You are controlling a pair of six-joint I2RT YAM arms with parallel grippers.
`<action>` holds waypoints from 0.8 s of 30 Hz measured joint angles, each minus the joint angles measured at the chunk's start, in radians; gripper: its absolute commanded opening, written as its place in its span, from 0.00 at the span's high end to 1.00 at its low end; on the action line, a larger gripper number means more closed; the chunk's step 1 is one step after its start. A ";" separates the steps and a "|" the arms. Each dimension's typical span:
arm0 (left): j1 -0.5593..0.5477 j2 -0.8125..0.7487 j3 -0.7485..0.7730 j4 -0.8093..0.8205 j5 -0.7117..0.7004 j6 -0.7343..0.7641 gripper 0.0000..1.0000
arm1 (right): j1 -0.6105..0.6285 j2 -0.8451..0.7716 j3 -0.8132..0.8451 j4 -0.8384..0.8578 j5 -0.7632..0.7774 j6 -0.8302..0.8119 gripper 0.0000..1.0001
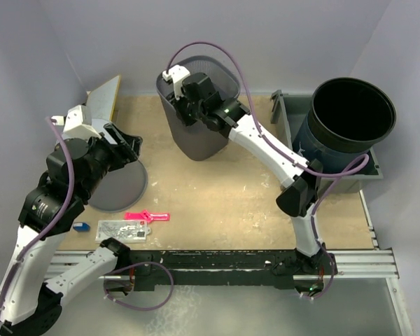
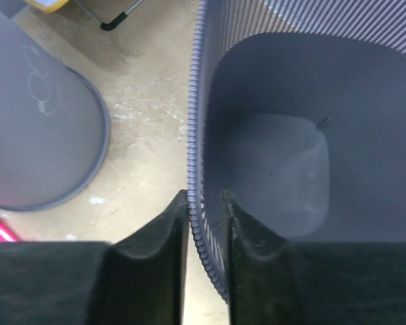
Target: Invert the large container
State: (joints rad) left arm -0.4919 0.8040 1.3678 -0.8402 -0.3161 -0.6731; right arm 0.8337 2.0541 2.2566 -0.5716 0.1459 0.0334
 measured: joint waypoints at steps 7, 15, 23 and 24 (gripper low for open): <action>0.000 0.023 -0.056 0.053 0.026 0.002 0.33 | -0.003 -0.103 -0.103 -0.012 -0.072 0.032 1.00; 0.000 0.087 -0.136 0.153 0.125 0.004 0.34 | -0.053 -0.539 -0.536 0.106 -0.246 0.211 1.00; 0.000 0.197 -0.135 0.227 0.257 0.003 0.34 | -0.148 -0.951 -0.997 0.348 -0.314 0.516 1.00; 0.000 0.198 -0.135 0.237 0.268 0.003 0.34 | -0.150 -0.985 -1.040 0.376 -0.303 0.544 1.00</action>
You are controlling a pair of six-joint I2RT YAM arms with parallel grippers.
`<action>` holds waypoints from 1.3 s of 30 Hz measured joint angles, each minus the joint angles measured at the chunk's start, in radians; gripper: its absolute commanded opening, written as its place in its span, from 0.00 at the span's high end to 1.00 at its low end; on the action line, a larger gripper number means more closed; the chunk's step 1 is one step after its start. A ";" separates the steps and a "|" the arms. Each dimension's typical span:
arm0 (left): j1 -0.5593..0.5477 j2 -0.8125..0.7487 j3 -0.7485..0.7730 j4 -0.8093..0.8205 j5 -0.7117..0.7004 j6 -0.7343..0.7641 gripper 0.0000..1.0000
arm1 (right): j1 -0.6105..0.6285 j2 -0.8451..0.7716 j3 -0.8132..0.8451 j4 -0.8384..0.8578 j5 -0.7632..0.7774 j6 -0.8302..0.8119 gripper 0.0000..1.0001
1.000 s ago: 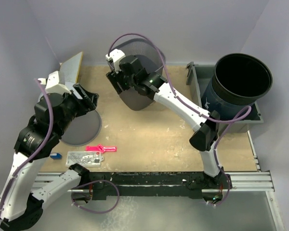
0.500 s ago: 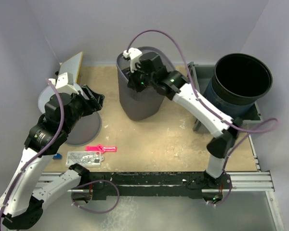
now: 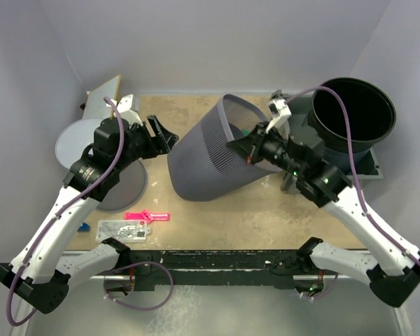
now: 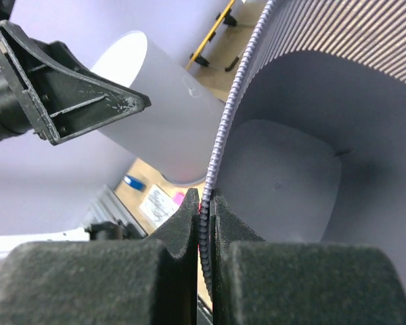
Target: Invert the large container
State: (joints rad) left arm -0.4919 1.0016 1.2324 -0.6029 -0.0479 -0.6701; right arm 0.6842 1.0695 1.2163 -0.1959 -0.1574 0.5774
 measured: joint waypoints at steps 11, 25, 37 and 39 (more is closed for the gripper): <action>0.000 0.122 0.029 0.040 0.078 0.010 0.33 | 0.000 -0.268 -0.388 0.165 0.212 0.251 0.84; 0.000 0.114 0.029 -0.017 -0.135 0.065 0.28 | 0.004 -0.280 -0.520 0.072 0.243 0.288 0.47; 0.000 0.253 0.060 -0.181 -0.225 0.140 0.26 | 0.004 -0.276 -0.509 0.063 0.272 0.282 0.42; 0.000 0.259 0.053 -0.188 -0.223 0.140 0.26 | 0.004 -0.270 -0.504 0.066 0.274 0.278 0.42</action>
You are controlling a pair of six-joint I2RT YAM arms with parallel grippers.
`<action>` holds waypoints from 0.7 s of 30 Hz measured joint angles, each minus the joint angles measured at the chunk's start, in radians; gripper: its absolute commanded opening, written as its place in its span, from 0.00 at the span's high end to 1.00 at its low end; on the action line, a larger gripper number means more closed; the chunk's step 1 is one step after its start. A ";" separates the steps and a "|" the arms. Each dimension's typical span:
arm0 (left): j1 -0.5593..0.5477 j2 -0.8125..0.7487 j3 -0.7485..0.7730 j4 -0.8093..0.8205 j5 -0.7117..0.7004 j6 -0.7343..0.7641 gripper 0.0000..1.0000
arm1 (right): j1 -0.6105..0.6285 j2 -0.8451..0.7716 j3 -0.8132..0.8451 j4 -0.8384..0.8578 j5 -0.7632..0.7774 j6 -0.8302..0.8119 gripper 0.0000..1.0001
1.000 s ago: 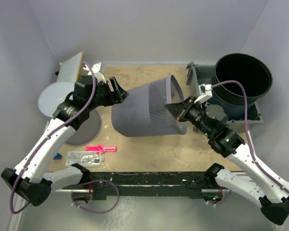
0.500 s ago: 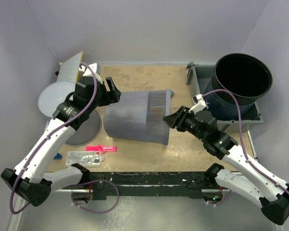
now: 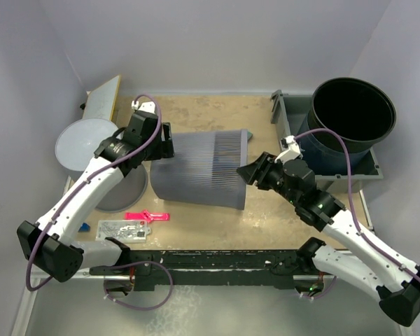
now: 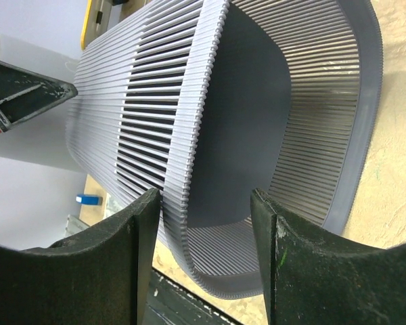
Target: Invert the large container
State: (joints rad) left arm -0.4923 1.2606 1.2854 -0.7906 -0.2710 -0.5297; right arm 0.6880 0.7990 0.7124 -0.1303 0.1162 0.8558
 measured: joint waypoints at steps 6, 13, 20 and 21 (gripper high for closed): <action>0.000 0.005 -0.008 -0.008 0.002 0.000 0.26 | 0.000 0.002 0.008 0.003 0.014 -0.013 0.55; 0.002 0.005 -0.042 0.041 0.106 0.000 0.25 | 0.000 -0.002 0.008 0.020 0.019 -0.006 0.81; 0.028 0.005 -0.056 0.093 0.214 -0.001 0.25 | -0.002 -0.018 -0.012 0.032 0.025 0.024 1.00; 0.031 0.004 -0.057 0.098 0.229 -0.001 0.25 | -0.003 -0.024 -0.018 0.032 0.026 0.027 1.00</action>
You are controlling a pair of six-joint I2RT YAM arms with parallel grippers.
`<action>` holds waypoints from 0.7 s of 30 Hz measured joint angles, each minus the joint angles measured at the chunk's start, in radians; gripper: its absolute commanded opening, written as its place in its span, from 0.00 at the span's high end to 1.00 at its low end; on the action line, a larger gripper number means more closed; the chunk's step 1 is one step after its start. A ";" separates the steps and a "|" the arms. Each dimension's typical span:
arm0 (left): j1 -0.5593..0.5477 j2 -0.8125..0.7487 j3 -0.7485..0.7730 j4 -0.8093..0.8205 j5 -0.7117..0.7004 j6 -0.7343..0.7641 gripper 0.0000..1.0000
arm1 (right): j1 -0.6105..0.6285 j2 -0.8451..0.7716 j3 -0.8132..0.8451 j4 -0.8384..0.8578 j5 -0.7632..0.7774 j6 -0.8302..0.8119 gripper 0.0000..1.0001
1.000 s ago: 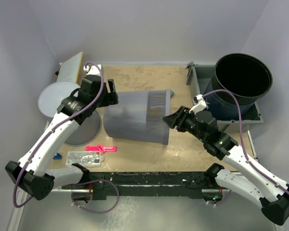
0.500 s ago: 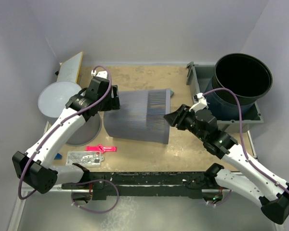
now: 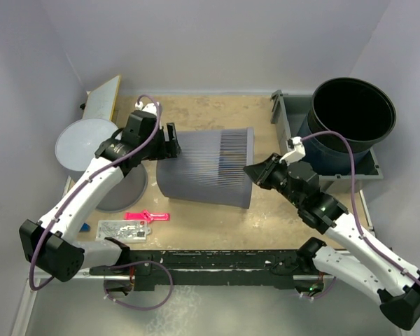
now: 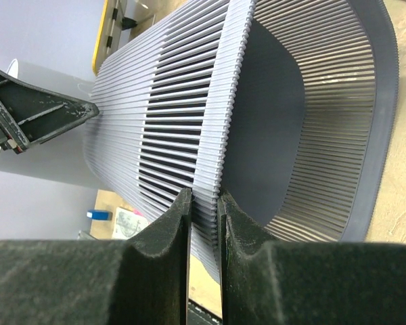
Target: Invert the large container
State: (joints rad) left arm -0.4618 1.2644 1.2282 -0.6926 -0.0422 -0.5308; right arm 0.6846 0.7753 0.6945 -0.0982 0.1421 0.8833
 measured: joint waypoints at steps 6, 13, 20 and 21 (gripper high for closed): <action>0.022 0.000 -0.004 0.037 0.084 -0.012 0.27 | -0.006 -0.028 -0.032 0.003 0.012 0.012 1.00; 0.039 0.000 0.033 0.048 0.101 -0.022 0.28 | -0.013 -0.037 -0.102 0.117 0.011 0.045 1.00; 0.061 0.010 0.155 0.048 0.078 -0.012 0.27 | -0.023 0.029 -0.148 0.271 -0.003 0.093 1.00; 0.062 0.010 0.177 0.045 0.076 -0.008 0.27 | -0.023 0.037 -0.154 0.288 -0.003 0.101 0.99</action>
State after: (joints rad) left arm -0.4000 1.2743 1.4052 -0.6479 0.0341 -0.5392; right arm 0.6613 0.8127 0.5407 0.1902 0.1387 0.9840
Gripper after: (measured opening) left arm 0.725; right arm 0.187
